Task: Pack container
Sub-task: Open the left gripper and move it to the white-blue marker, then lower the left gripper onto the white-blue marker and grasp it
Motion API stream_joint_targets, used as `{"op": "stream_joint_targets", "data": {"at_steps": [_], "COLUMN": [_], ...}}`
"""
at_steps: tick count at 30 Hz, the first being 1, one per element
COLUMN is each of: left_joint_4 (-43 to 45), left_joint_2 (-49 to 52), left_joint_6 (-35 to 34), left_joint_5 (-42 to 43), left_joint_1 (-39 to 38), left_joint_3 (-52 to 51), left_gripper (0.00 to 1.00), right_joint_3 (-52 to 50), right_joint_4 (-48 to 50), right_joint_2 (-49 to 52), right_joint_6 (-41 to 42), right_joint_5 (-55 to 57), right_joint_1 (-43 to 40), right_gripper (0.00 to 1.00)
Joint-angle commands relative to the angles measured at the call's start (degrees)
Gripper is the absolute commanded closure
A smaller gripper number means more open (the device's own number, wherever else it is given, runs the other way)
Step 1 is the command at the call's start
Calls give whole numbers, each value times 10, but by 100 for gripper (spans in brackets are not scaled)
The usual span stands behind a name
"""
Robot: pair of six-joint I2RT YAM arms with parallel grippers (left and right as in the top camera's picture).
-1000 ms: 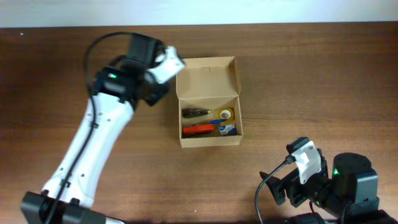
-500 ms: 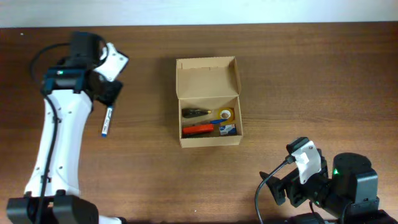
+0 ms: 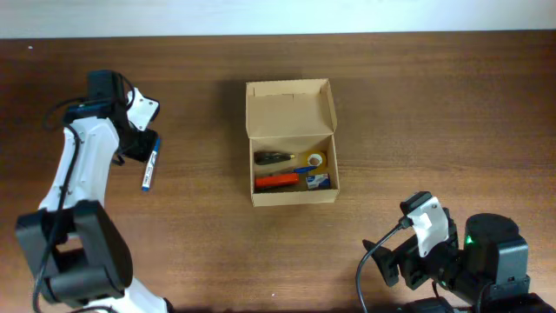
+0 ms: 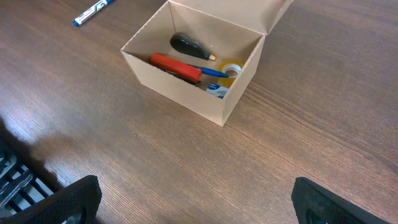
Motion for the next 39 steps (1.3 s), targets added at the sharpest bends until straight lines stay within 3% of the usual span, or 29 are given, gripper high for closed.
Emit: {"op": "stream_joint_targets", "data": {"at_steps": [1, 12, 14, 39], "left_joint_4": [12, 56, 61, 93], "left_joint_2": [34, 112, 123, 164], "left_joint_6": [-7, -7, -7, -8], "left_joint_5": [11, 35, 37, 61], "left_joint_1": [1, 1, 1, 1], "left_joint_3": [-3, -3, -3, -4], "left_gripper": [50, 53, 59, 68], "right_joint_3": [-2, -2, -2, -2], "right_joint_4": [1, 2, 2, 2], "right_joint_2": [-3, -3, -3, -3], "right_joint_6": [0, 0, 0, 0], "right_joint_5": [5, 5, 5, 5], "right_joint_1": [-4, -4, -4, -4], "right_gripper": [1, 1, 1, 1]}}
